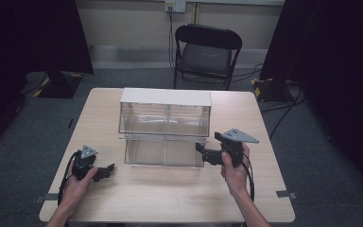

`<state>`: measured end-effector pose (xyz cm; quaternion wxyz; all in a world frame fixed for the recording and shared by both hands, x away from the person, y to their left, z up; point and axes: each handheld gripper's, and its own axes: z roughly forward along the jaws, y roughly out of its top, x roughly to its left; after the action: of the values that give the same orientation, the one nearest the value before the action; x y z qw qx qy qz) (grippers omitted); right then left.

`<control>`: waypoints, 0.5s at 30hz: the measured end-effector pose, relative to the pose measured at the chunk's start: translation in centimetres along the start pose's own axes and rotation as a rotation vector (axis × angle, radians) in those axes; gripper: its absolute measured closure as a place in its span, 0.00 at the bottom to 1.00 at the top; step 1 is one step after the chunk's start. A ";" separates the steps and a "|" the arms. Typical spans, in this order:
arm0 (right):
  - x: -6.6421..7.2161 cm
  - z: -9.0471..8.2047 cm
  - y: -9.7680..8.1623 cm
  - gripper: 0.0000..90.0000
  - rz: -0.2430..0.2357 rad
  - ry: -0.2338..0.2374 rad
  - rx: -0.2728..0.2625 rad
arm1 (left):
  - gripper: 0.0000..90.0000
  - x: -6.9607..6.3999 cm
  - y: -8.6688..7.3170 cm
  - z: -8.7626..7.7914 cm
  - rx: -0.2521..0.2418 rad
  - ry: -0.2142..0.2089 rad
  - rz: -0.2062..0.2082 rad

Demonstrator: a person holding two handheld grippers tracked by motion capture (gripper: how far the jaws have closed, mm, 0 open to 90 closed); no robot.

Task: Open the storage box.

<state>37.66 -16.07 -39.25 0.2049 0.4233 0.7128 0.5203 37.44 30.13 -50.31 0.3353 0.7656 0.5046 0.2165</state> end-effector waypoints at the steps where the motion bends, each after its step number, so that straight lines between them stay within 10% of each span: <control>1: 0.0 0.0 0.0 0.15 0.001 0.003 -0.001 | 0.08 0.0 0.0 0.0 0.000 0.000 0.000; 15: 0.0 0.0 -0.1 0.15 0.005 0.004 -0.006 | 0.08 0.0 0.0 0.0 0.001 0.000 0.001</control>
<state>37.63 -16.08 -39.36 0.2034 0.4235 0.7105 0.5239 37.44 30.14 -50.30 0.3348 0.7659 0.5043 0.2167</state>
